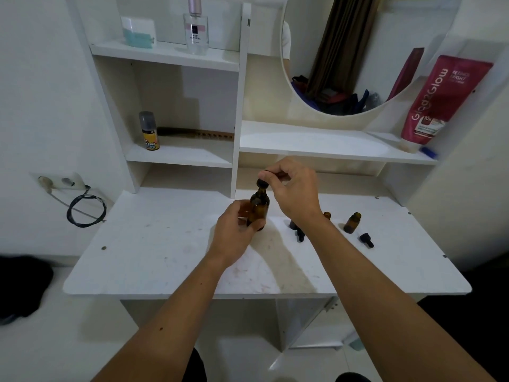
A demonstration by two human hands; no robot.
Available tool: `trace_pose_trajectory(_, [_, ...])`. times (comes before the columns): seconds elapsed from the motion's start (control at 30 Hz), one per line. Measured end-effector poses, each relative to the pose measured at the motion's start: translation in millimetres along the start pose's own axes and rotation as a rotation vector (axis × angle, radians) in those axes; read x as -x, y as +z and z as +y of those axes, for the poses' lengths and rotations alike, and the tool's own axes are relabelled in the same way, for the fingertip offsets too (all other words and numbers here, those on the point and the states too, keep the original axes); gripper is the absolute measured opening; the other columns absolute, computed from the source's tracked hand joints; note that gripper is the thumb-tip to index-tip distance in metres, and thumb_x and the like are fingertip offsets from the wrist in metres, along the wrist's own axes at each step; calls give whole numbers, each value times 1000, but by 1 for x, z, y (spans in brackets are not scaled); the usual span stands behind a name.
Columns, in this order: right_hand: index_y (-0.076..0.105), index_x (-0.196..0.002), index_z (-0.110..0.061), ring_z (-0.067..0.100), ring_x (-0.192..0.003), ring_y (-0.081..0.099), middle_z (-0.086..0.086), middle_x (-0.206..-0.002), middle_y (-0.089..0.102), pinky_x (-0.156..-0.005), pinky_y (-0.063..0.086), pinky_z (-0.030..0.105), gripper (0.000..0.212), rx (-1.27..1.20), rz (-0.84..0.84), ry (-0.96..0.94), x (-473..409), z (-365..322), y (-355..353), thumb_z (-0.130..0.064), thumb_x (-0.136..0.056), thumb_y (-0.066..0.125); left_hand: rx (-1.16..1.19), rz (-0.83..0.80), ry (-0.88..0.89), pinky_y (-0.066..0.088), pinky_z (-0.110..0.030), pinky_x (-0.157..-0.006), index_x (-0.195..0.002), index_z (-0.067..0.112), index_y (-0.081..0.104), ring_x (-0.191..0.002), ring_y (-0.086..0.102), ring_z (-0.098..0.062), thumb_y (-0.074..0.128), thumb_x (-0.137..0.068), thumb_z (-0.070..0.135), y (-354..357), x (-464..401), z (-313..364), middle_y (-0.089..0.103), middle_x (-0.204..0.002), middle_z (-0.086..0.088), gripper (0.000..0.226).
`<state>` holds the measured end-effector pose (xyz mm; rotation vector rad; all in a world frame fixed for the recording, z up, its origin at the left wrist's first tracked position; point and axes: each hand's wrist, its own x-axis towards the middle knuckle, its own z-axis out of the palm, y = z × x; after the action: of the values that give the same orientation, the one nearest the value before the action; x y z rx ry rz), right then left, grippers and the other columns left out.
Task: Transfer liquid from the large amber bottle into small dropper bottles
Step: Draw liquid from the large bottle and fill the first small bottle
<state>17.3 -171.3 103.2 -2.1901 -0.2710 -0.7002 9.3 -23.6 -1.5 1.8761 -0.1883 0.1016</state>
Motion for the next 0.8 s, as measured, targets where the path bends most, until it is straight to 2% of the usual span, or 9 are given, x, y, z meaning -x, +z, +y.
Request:
trace_pose_trajectory(0.1, [78, -99, -15, 10, -85, 70, -1, -93, 74, -82, 59, 24, 10, 5, 20, -5, 0, -3, -4, -24, -94, 75, -17, 6, 2, 51, -22, -94, -130, 26, 56, -106, 62, -7, 78, -87, 39, 0, 0, 0, 65, -120, 14, 50])
trace_pose_trajectory(0.23, [76, -105, -14, 7, -90, 69, -2, -100, 73, -84, 57, 19, 13, -43, 78, -32, -4, -17, -21, -23, -97, 73, -85, 40, -13, 52, -25, -94, -129, 29, 54, -107, 60, -10, 78, -84, 46, 2, 0, -1, 61, -123, 12, 53])
trace_pose_trajectory(0.43, [76, -106, -14, 9, -89, 71, -1, -97, 76, -83, 57, 20, 14, -99, 220, -84, -12, -38, -57, -23, -96, 74, -106, 98, -41, 55, -32, -97, -131, 30, 51, -109, 62, -12, 82, -80, 49, 5, 8, -1, 61, -126, 12, 63])
trace_pose_trajectory(0.53, [76, -106, -14, 9, -87, 71, -2, -96, 76, -83, 58, 21, 15, -82, 238, -90, -7, -37, -71, -24, -95, 75, -122, 150, -32, 57, -29, -92, -130, 30, 50, -104, 63, -13, 82, -81, 46, 6, 16, 1, 60, -124, 11, 61])
trace_pose_trajectory(0.67, [76, -106, -14, 11, -89, 71, -1, -97, 76, -84, 60, 28, 15, -69, 245, -70, 6, -24, -86, -25, -95, 75, -85, 226, -32, 51, -14, -75, -115, 30, 53, -92, 63, -11, 81, -84, 40, 15, 36, 8, 62, -108, 12, 43])
trace_pose_trajectory(0.8, [76, -105, -16, 11, -92, 72, -3, -98, 76, -86, 60, 30, 15, -78, 245, -21, 20, -7, -97, -26, -95, 76, -17, 154, -16, 50, -11, -71, -111, 31, 59, -90, 65, -8, 77, -87, 40, 38, 53, 17, 65, -101, 15, 31])
